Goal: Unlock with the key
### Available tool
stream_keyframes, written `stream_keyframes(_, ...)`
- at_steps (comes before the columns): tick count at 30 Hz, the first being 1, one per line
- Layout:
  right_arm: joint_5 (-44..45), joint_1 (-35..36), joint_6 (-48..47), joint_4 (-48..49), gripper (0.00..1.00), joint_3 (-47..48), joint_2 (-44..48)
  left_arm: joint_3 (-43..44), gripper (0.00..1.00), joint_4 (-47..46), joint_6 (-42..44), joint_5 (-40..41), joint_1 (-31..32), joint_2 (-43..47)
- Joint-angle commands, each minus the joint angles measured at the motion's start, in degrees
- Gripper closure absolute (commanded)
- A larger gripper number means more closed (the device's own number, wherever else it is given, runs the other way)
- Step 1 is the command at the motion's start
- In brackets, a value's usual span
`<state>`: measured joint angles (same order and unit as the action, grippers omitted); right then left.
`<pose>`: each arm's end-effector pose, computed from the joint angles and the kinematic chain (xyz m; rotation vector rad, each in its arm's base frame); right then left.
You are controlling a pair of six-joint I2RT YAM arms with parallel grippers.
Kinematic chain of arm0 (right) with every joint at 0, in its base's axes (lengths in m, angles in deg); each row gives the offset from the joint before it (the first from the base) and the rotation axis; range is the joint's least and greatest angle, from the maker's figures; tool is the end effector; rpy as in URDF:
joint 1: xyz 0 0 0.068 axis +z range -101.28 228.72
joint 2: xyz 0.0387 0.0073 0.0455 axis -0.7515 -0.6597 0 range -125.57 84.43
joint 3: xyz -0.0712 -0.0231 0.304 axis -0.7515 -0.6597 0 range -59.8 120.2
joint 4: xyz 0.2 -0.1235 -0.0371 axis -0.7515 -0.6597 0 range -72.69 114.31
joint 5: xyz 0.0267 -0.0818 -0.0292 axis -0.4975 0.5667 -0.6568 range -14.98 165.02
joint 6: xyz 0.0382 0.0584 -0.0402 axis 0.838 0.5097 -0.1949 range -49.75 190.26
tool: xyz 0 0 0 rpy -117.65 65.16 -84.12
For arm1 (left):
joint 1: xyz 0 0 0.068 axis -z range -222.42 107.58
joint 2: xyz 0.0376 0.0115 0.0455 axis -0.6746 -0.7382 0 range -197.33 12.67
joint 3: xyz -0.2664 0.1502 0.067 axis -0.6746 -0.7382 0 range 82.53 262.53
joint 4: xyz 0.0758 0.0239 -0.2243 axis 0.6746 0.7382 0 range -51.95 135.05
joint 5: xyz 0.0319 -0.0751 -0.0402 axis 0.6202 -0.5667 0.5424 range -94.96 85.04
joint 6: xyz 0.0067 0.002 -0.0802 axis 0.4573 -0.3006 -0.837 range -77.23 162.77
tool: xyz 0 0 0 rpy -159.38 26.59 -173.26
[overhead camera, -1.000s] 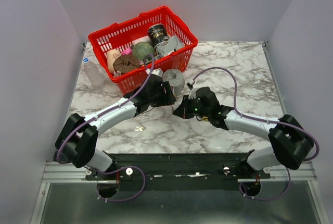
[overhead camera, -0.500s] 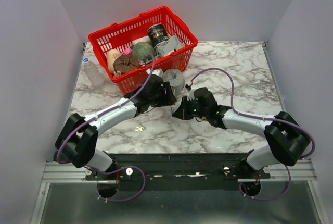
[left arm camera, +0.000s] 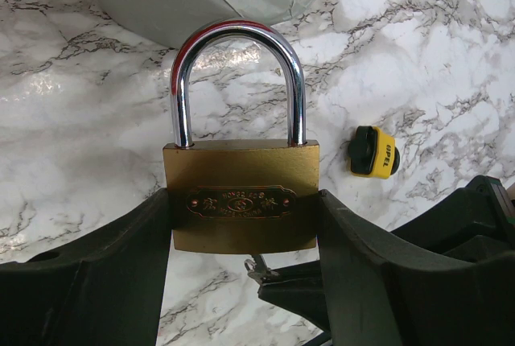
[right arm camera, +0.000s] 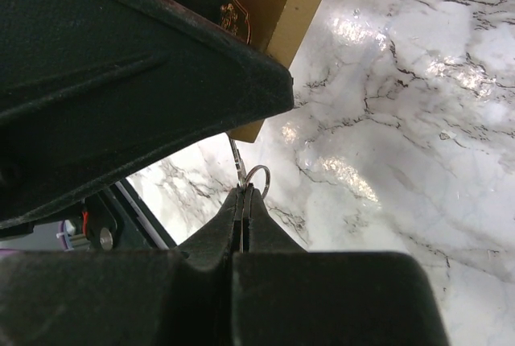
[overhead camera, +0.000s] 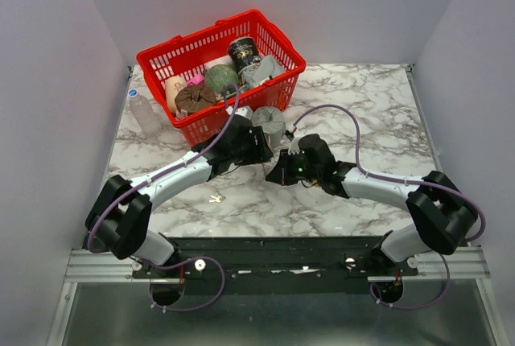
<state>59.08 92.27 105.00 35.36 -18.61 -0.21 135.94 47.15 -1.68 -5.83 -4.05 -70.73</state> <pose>0.2124 0.2283 0.2344 -0.3548 2.2910 1.0531 0.2476 -0.1976 0.2685 -0.1176 2.3728 -0.7614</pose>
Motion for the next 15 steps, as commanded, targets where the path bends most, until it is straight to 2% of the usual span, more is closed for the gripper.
stream_keyframes(1, -0.9, 0.3, 0.4, 0.4, 0.99, 1.4, 0.1, 0.4, 1.0, -4.8, -0.2, -0.7, 0.3, 2.5)
stream_keyframes(15, -1.1, 0.4, 1.0, 0.3, 0.99, 2.7, -1.1, 0.4, 1.0, -4.6, -0.1, -0.5, 0.4, 2.4)
